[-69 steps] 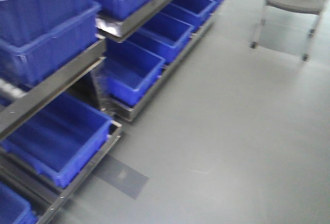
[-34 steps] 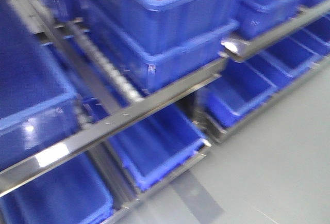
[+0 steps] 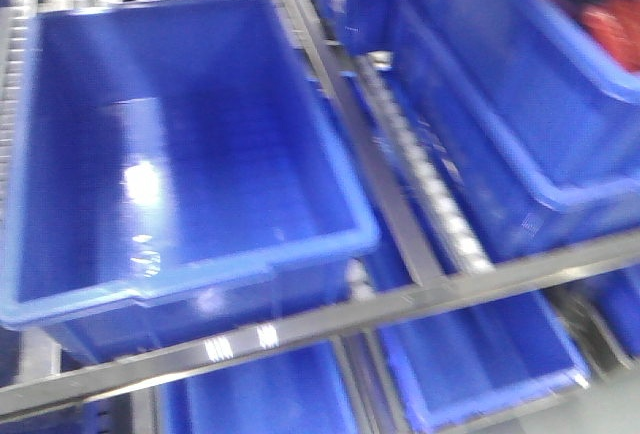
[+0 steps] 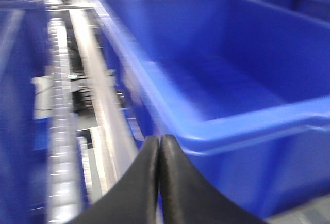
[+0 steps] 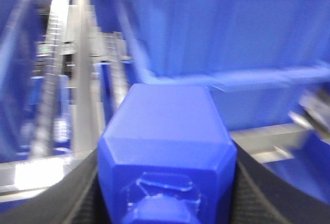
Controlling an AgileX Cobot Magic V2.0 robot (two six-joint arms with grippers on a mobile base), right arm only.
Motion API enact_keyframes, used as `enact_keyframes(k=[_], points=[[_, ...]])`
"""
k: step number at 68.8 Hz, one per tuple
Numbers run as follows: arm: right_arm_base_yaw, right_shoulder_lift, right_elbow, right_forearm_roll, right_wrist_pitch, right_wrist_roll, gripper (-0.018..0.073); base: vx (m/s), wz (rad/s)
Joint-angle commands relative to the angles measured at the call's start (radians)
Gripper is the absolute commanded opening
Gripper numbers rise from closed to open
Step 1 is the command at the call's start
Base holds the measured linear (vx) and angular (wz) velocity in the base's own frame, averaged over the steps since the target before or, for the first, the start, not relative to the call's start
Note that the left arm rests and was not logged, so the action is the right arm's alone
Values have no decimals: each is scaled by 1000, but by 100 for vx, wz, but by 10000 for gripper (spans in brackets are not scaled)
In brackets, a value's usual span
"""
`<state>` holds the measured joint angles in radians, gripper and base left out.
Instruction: Pour parts from conveyor to right shelf
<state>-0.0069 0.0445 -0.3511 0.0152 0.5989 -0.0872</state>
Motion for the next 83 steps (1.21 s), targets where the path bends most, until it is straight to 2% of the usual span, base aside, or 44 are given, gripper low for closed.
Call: enact_keyframes(k=[1,45,83], points=[[-5,20,-27,-5,-85,-6,-6,19,51],[-5,20,-27,-5,-85,-6,-6,19,31],[-5,20,-27,-5,-85,-6,-6,11,15]])
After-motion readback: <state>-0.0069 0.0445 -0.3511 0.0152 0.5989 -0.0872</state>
